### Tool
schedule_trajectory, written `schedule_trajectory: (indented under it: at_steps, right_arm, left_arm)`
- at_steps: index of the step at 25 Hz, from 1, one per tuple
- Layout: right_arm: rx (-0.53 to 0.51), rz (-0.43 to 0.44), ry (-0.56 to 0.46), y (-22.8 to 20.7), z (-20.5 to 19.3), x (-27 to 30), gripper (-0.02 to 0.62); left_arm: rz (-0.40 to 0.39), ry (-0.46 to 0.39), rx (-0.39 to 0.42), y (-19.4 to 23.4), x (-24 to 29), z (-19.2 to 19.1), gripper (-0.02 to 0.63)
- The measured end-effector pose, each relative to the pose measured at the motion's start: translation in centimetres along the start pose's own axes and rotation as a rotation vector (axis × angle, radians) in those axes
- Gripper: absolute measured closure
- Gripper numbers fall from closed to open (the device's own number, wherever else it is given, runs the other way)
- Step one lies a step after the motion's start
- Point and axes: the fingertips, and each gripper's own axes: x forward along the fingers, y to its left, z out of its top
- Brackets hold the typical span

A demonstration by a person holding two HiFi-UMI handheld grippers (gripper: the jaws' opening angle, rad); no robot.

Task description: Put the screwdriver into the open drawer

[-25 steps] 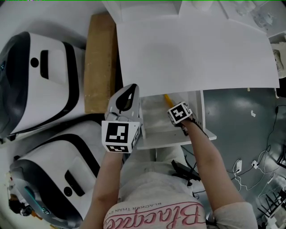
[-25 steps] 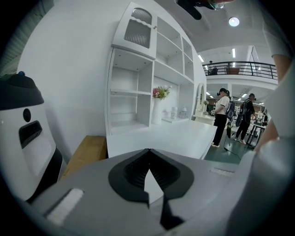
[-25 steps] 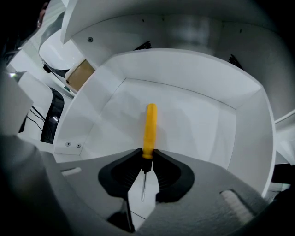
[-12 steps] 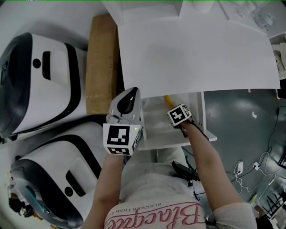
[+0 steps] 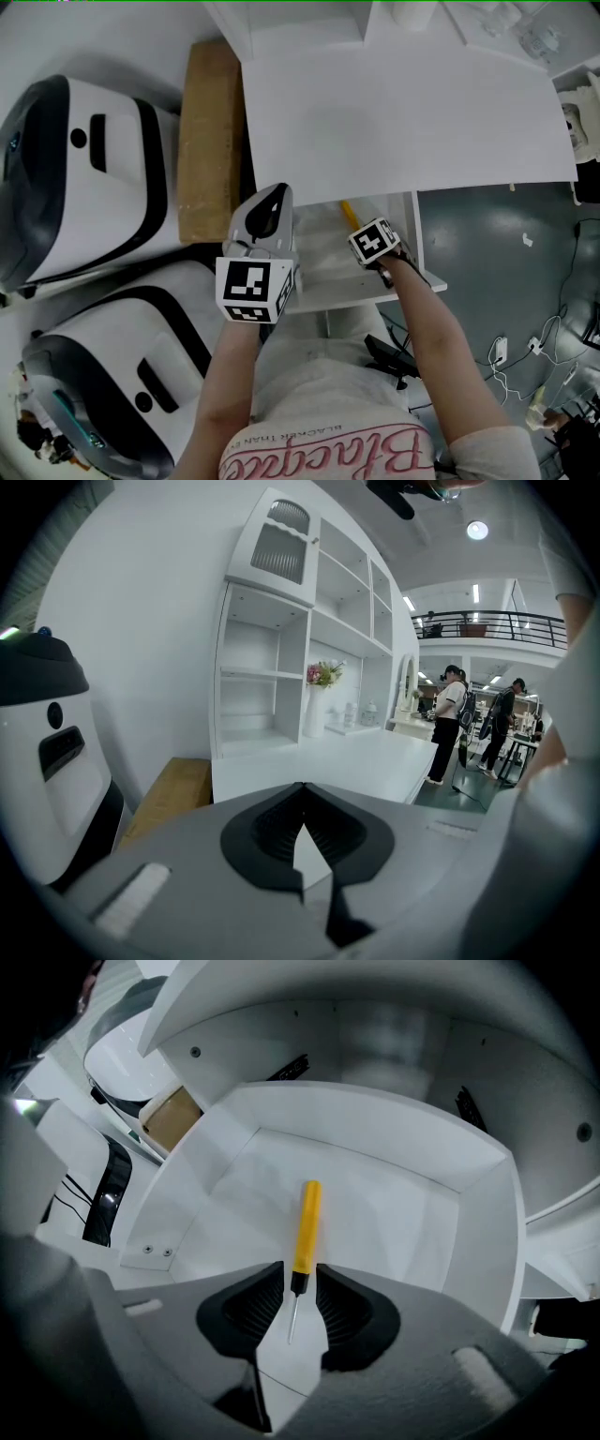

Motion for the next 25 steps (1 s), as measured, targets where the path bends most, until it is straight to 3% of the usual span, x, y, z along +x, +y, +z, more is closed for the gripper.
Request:
schedule_trajectory:
  at_steps: [10, 15, 18, 25]
  right_arm:
    - [0.016, -0.038, 0.053, -0.5, -1.7, -3.9, 0.483]
    - [0.018, -0.035, -0.007, 0.1, -0.7, -5.6, 0.483]
    - [0.005, -0.047, -0.095, 0.1, 1.3, -6.9, 0.483]
    - [0.021, -0.060, -0.131, 0.8, 1.2, -9.1, 0.483]
  left_arm:
    - [-0.013, -0.032, -0.005, -0.7, 0.0, 1.8, 0.594]
    - [-0.041, -0.049, 0.010, -1.0, -0.4, 2.5, 0.594]
    - [-0.074, -0.064, 0.026, -1.2, -0.4, 3.2, 0.594]
    - [-0.141, -0.079, 0.050, -1.8, -0.5, 3.6, 0.594]
